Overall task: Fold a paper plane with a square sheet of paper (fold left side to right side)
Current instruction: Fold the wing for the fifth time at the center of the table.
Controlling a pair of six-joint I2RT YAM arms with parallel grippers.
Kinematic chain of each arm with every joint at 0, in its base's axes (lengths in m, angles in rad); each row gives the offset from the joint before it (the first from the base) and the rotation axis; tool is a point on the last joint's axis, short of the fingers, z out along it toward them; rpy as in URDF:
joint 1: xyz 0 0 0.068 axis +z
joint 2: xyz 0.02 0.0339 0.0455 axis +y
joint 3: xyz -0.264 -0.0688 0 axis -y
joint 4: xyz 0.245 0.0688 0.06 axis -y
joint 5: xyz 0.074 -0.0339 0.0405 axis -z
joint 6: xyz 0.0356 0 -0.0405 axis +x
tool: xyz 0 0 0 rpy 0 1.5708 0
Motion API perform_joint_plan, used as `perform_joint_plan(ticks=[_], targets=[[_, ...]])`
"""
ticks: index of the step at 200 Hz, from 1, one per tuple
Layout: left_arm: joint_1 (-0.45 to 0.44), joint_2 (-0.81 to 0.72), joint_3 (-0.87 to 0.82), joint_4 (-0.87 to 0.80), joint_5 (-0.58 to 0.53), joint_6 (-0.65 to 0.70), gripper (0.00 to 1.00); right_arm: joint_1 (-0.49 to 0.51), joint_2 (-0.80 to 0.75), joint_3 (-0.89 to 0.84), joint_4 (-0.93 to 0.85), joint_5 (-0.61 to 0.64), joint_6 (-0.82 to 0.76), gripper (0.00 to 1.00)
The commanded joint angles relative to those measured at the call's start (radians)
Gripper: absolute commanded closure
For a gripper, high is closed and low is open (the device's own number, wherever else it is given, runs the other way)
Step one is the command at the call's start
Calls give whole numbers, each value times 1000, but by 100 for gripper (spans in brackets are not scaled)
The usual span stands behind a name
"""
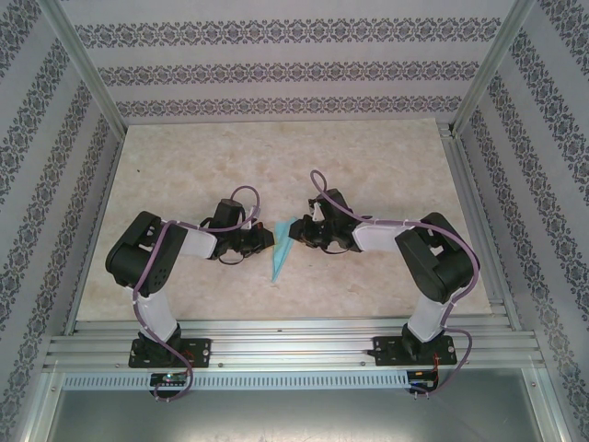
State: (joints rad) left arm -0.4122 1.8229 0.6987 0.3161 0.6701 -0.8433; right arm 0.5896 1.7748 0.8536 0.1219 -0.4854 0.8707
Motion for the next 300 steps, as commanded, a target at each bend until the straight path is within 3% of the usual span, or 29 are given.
perform_joint_plan(ticks=[1,143,204,300], targets=[[13,25,18,47,3,4,100,19,15,2,45,-12,17,78],[13,56,40,48,-14,-2,100,68,68,36,84,-17,48,79],[14,57,46,44,-14,0,100,64,-18,49,-36,50,-19,79],[15,62,64,33,-19,0,100,84,53,65,31,16,16,79]])
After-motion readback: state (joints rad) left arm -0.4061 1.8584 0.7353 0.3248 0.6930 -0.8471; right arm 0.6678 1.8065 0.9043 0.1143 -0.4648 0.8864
